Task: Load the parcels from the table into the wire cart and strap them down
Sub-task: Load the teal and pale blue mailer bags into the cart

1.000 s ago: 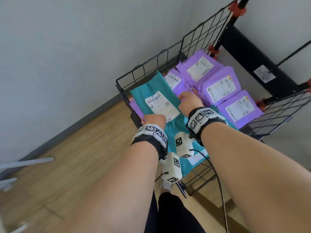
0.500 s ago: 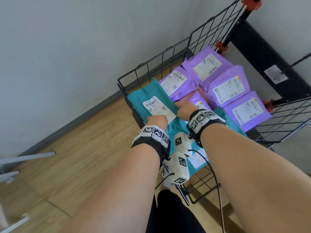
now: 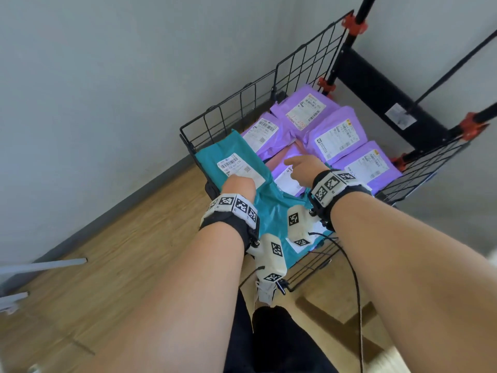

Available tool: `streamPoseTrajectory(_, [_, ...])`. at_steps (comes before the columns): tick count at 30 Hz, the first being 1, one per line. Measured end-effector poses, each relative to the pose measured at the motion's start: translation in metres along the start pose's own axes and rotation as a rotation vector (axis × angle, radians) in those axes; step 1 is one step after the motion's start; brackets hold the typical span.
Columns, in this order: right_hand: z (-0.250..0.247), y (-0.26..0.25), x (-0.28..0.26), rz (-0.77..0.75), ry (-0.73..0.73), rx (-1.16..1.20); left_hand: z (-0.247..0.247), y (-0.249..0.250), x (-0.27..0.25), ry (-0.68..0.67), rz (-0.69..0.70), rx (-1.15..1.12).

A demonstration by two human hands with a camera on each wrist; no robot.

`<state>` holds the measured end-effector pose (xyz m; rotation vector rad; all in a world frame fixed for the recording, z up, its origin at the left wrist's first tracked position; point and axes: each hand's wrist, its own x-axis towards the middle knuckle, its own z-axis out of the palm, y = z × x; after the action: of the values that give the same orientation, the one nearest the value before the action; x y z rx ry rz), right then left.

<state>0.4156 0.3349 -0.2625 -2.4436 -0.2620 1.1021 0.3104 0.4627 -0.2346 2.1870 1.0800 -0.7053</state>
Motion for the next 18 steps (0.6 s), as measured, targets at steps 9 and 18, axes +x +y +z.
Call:
streamPoseTrajectory(9, [-0.028, 0.031, -0.096, 0.068, 0.279, 0.189, 0.002, 0.025, -0.07, 0.003, 0.277, 0.036])
streamPoseTrajectory(18, [-0.016, 0.09, -0.19, 0.3, 0.584, 0.48, 0.036, 0.057, -0.127, -0.178, 0.543, 0.009])
